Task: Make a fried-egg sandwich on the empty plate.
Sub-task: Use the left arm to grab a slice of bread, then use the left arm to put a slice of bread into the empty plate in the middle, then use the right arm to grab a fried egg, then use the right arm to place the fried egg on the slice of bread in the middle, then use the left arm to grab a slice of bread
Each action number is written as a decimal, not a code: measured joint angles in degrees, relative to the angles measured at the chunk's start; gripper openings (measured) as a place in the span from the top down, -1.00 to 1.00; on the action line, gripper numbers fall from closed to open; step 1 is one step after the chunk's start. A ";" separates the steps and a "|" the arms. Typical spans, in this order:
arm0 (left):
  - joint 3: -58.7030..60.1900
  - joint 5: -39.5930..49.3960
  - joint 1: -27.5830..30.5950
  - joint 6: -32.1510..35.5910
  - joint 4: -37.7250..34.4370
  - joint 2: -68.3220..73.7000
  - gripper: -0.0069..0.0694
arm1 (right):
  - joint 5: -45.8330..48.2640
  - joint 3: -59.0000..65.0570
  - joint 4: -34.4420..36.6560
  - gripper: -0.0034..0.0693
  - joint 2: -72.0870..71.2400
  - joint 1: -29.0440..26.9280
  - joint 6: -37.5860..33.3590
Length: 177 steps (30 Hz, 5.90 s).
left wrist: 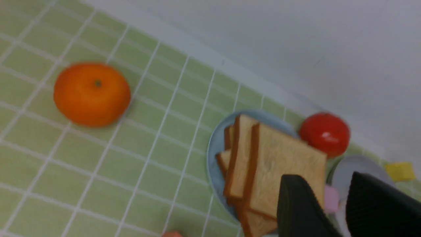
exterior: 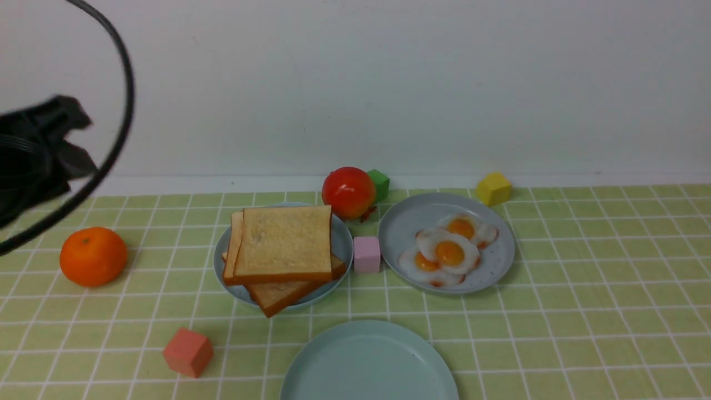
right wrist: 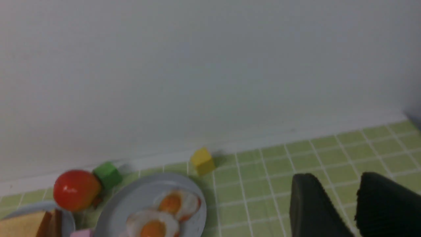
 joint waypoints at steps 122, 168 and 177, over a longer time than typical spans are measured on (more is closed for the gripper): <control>-26.50 32.57 -17.04 57.44 -35.05 28.51 0.85 | -4.39 -24.80 46.71 0.35 69.89 7.36 -16.62; 17.05 10.43 -16.98 24.60 -9.41 -20.58 0.82 | 4.76 -8.09 54.83 0.15 52.57 26.01 -43.88; 16.55 -2.61 -16.98 17.94 -11.53 -12.63 0.81 | 18.54 -11.98 40.86 -0.89 39.66 16.99 -41.50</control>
